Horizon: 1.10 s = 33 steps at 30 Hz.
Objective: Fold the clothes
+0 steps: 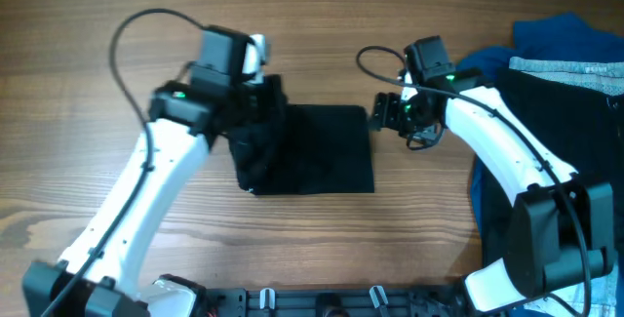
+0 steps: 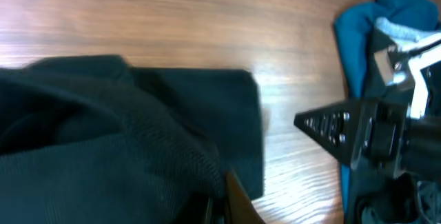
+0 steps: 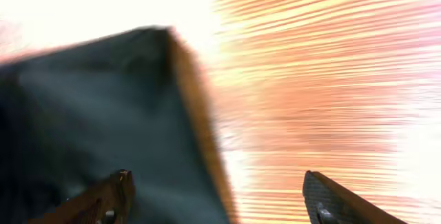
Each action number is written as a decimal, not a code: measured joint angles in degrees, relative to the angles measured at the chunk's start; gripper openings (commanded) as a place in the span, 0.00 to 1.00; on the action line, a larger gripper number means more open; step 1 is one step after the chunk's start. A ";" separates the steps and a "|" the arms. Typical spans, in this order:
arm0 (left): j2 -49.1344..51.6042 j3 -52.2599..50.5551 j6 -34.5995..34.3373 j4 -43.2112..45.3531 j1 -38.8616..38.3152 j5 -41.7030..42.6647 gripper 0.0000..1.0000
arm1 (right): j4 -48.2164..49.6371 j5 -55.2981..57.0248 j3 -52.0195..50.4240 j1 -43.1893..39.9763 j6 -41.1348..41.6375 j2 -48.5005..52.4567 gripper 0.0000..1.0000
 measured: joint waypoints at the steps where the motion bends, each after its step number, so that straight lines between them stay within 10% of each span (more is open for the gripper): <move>1: 1.62 0.02 -1.73 1.62 -2.75 -0.63 0.04 | -0.11 0.92 0.00 -2.05 0.72 0.00 0.85; 9: 17.46 0.02 -11.15 13.90 -19.93 -2.16 0.14 | -1.05 3.10 0.00 -7.72 1.31 0.00 0.90; 17: 13.66 1.86 -11.76 9.86 -18.88 -2.12 0.55 | -1.09 3.10 0.00 -7.72 -0.81 0.00 0.90; 23: -0.68 4.52 -6.82 -1.73 -6.80 -5.57 0.14 | 3.19 -13.38 0.00 -7.72 -13.44 0.00 0.85; 30: 5.40 4.31 2.89 -11.47 -1.90 -6.84 0.31 | 4.04 -23.47 0.00 -5.51 -20.74 0.00 0.62; 33: 11.43 4.04 6.69 -10.75 -3.41 -5.97 0.16 | 6.67 -20.33 -0.07 -0.74 -21.11 0.00 0.60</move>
